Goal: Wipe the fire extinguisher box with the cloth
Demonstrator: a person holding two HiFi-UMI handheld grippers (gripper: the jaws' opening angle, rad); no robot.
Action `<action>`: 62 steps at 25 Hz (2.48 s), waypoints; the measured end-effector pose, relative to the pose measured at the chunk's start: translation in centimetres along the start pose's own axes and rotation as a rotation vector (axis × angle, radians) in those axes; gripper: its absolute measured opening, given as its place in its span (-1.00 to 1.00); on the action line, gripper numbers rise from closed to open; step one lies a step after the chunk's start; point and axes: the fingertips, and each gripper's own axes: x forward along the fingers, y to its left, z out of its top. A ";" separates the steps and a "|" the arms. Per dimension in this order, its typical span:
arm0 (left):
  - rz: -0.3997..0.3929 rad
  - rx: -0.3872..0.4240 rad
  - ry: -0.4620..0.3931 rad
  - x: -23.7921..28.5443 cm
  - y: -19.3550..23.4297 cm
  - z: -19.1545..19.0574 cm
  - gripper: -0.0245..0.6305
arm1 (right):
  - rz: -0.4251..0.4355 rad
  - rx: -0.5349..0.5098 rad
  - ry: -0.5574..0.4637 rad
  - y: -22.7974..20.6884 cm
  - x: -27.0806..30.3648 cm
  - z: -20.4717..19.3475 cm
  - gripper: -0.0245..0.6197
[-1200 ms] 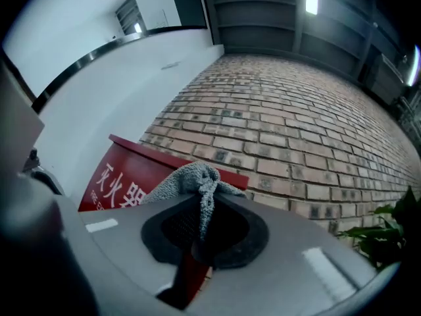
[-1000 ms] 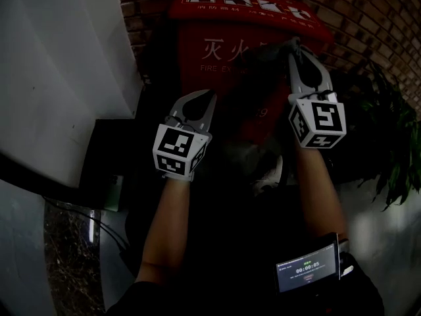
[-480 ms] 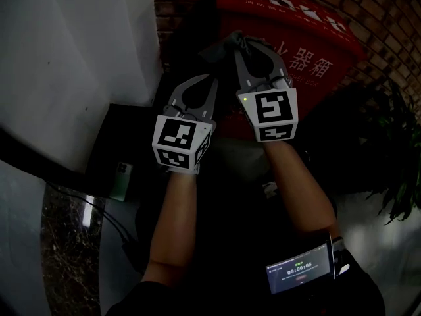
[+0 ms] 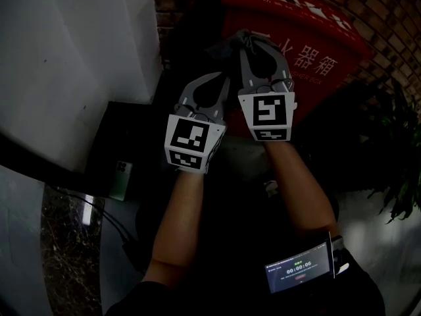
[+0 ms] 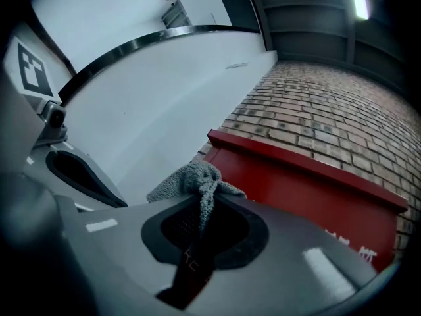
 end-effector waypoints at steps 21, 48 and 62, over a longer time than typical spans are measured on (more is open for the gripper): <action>-0.217 -0.007 0.086 3.4 -10.3 -4.0 -0.92 | -0.240 0.128 0.136 -16.8 -10.5 -9.8 -0.82; 0.025 0.088 0.072 0.4 0.4 -2.6 -0.92 | 0.066 0.031 0.057 2.7 -2.8 -4.2 -0.82; 0.023 -0.023 0.088 0.8 1.0 -3.5 -0.92 | 0.085 0.011 0.069 4.1 -0.9 -5.5 -0.82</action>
